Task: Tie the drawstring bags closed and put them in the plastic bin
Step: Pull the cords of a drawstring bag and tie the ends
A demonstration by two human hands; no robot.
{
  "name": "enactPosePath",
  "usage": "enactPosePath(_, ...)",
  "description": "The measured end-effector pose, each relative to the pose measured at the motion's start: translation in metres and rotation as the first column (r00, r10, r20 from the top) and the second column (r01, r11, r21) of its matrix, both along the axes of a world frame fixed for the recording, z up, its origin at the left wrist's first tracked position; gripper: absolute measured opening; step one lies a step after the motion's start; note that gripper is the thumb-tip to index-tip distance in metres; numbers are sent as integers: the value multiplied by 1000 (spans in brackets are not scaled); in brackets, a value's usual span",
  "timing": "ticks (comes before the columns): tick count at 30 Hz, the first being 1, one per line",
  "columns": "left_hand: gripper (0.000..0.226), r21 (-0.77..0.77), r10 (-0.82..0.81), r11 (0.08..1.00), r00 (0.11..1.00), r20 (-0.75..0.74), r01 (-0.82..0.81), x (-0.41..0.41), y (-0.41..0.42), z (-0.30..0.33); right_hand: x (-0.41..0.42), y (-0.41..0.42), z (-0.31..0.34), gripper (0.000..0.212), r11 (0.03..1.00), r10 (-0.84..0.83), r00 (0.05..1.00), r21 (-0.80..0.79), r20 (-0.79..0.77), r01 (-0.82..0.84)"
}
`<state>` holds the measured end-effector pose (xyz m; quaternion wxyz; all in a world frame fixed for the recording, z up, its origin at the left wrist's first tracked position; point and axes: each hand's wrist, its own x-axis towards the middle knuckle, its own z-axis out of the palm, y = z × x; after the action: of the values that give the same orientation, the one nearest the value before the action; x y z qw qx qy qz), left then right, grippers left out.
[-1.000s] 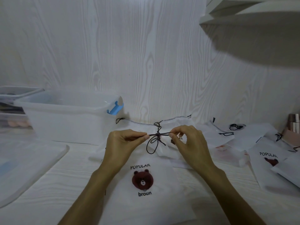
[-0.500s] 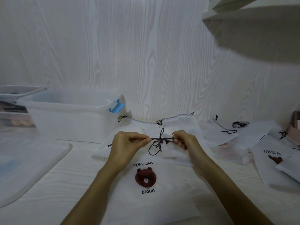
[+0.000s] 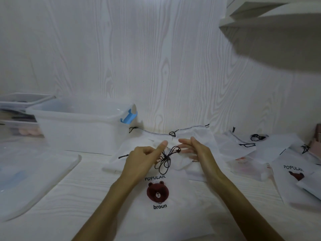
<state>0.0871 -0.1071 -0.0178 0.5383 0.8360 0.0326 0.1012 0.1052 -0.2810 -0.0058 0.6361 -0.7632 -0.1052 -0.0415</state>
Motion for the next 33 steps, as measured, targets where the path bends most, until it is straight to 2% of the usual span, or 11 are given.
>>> enactPosePath(3,58,311,61,950,996,-72,-36,2,-7,1,11,-4,-12,33,971,-93,986,-207,136,120)
enactPosePath(6,36,477,69,879,993,-98,-14,1,-12,8,24,-4,-16,58,748,-11,934,-617,357,245)
enactPosePath(9,28,542,55,840,992,-116,17,-3,-5,23,34,7,-5,64,617,46,948,-755,315,221)
enactPosePath(12,21,459,-7,885,990,-141,72,-14,12,46,40,13,16,48,774,-90,977,-604,193,191)
enactPosePath(14,17,253,-119,954,980,-159,157,-22,25,61,40,8,27,41,924,-112,993,-373,-47,87)
enactPosePath(16,12,56,-211,974,970,-125,219,-33,36,75,35,0,34,46,998,5,944,-50,-331,-23)
enactPosePath(18,7,-70,-196,979,979,-56,192,-43,48,88,26,-9,38,41,982,150,885,170,-441,-82)
enactPosePath(20,7,-154,-89,984,996,11,90,-49,63,103,17,-13,44,28,957,206,871,276,-445,-86)
enactPosePath(25,18,-176,137,978,984,116,-115,-54,108,126,10,-6,57,48,876,306,905,459,-295,-147)
enactPosePath(29,4,-348,284,912,945,161,-215,-40,145,134,5,28,75,46,941,247,965,260,-88,-217)
enactPosePath(33,18,-523,417,804,895,157,-283,-15,182,139,23,81,93,19,988,44,995,146,84,-56)
